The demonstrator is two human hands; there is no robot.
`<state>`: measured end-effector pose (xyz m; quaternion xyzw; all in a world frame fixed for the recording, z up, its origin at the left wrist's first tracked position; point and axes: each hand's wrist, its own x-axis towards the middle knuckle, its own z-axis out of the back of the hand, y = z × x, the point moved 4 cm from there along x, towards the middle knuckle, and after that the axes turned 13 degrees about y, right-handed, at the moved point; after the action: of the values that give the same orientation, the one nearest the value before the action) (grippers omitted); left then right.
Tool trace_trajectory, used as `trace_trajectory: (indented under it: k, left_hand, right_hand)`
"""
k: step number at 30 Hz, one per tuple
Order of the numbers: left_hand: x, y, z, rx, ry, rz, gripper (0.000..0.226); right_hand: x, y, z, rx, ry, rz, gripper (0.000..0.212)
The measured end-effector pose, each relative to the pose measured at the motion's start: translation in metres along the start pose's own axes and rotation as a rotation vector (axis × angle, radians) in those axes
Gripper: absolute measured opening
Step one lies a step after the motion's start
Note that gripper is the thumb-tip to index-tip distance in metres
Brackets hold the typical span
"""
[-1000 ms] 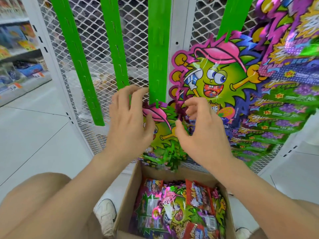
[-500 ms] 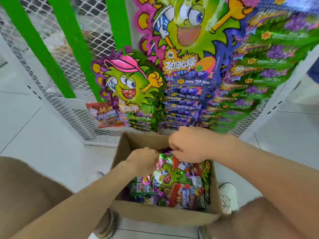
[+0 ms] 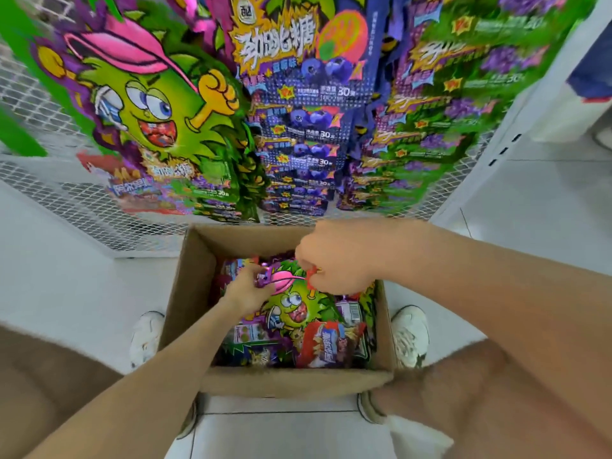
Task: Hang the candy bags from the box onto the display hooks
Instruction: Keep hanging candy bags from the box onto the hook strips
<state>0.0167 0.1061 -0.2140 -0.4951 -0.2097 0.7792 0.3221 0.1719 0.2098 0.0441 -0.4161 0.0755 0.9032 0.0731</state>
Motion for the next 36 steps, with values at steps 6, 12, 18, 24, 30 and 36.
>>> trace_trajectory:
  k: [6,12,18,24,30,36]
  left_hand:
    - [-0.049,-0.053,0.025,0.278,0.084,-0.265,0.03]
    - [-0.139,-0.129,0.087,0.346,0.185,-0.526,0.038]
    - [-0.217,-0.173,0.158,0.226,0.14,-0.617,0.01]
    - [-0.259,-0.206,0.222,0.135,-0.385,-0.746,0.03]
    - [-0.269,-0.241,0.261,0.013,-0.726,-0.797,0.065]
    - [-0.272,-0.255,0.271,-0.271,-0.683,-0.83,0.022]
  right_hand:
    - [-0.002,0.007,0.009,-0.018,-0.016,-0.029,0.019]
    - [-0.016,0.008,0.036,0.054,-0.185,-0.078,0.017]
    - [-0.028,0.028,0.072,0.312,-0.476,0.116,0.032]
    - [-0.053,0.041,0.103,0.535,-0.93,0.116,0.033]
    - [-0.077,0.052,0.121,0.273,-1.15,-0.054,0.024]
    - [-0.086,0.049,0.142,0.347,-1.378,-0.022,0.015]
